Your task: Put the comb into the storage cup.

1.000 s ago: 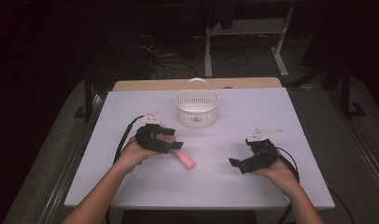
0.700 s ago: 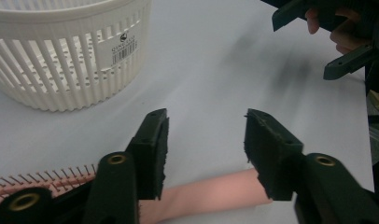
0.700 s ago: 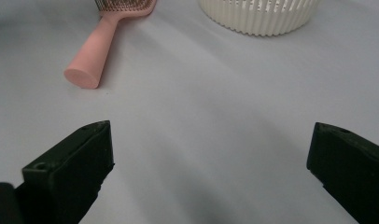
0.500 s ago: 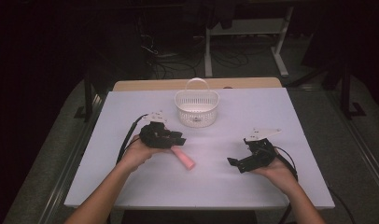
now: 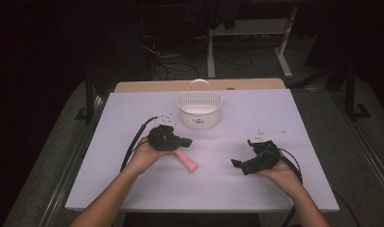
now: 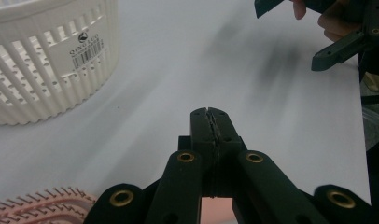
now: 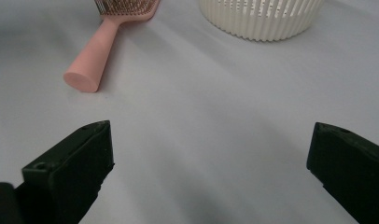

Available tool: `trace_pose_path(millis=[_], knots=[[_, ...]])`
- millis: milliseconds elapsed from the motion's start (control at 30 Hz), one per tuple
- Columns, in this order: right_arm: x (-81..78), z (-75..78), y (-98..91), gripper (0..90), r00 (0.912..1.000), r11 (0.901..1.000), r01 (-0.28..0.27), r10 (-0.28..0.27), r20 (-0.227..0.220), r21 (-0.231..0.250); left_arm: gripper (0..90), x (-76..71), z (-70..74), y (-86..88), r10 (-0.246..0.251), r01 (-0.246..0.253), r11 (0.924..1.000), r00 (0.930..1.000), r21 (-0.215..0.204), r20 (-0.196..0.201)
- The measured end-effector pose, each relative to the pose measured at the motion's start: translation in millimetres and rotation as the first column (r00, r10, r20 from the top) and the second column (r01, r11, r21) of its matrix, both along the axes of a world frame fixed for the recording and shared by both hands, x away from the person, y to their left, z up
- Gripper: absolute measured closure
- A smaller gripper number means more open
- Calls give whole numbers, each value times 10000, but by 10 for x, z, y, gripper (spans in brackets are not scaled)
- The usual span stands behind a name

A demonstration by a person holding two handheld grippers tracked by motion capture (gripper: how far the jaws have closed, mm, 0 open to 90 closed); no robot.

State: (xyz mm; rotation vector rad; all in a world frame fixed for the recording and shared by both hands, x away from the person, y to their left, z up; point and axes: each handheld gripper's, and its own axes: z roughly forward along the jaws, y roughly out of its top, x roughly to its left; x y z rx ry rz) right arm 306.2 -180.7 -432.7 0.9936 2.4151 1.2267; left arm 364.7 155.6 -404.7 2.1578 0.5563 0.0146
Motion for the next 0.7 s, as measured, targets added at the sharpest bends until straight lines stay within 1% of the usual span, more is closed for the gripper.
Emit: trace_pose_path(millis=[300, 433, 633, 700], knots=[[-4, 2, -9, 1, 10000, 10000, 42, -41, -53, 25, 900, -21, -96, -117, -260, 270, 9988, 9993, 411, -264], [-4, -1, -12, 1, 10000, 10000, 57, -56, -74, 35, 900, -37, -142, -177, -432, 458, 9968, 9983, 662, -392], [-2, -2, -10, 1, 9999, 10000, 48, -48, -88, 30, 900, -71, -204, -273, -579, 622, 9934, 9972, 958, -478], [-3, -2, -10, 1, 9999, 10000, 51, -51, -94, 27, 900, -80, -221, -295, -610, 666, 9922, 9966, 1049, -563]])
